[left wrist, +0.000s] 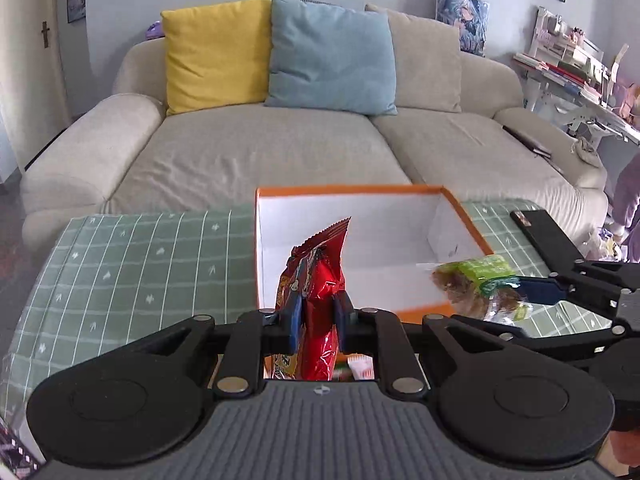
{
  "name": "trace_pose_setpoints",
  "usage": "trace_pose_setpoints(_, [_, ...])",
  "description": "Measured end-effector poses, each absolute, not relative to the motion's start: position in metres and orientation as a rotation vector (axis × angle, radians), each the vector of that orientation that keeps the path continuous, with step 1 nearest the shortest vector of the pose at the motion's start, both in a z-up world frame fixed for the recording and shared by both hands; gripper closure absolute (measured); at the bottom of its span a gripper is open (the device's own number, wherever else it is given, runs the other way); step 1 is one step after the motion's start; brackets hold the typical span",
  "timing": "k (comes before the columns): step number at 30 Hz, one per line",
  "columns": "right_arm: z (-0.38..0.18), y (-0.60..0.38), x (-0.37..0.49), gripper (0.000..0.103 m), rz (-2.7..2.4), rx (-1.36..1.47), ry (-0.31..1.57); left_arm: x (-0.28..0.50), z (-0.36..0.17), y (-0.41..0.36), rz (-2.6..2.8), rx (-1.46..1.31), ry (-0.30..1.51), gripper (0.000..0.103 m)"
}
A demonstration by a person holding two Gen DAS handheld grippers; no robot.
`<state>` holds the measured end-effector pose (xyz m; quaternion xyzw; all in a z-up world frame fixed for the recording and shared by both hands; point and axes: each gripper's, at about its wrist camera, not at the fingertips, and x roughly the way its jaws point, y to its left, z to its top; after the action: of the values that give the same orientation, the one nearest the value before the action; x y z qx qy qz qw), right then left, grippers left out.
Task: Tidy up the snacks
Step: 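Lift the red chip bag with the left gripper while the right gripper carries the raisin pack to the box, then open both grippers to drop the chip bag and raisin pack into the orange box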
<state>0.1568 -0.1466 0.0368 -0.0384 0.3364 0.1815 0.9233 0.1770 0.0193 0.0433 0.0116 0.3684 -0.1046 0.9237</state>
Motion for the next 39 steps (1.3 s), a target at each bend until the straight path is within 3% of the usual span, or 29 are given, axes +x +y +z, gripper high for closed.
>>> trace_pose_setpoints(11, [0.019, -0.131, 0.235, 0.049, 0.427, -0.080, 0.739, 0.235, 0.037, 0.008, -0.186, 0.031, 0.768, 0.085])
trace_pose_setpoints(22, [-0.030, -0.126, 0.295, 0.049, 0.362, -0.065, 0.896, 0.274, -0.003, -0.016, -0.146, 0.155, 0.834, 0.087])
trace_pose_setpoints(35, [-0.074, -0.128, 0.320, 0.049, 0.340, 0.017, 1.054, 0.294, -0.040, -0.029, -0.160, 0.196, 0.927, 0.089])
trace_pose_setpoints(39, [-0.081, -0.128, 0.323, 0.048, 0.343, 0.050, 1.076, 0.300, -0.049, -0.030, -0.163, 0.222, 0.952, 0.085])
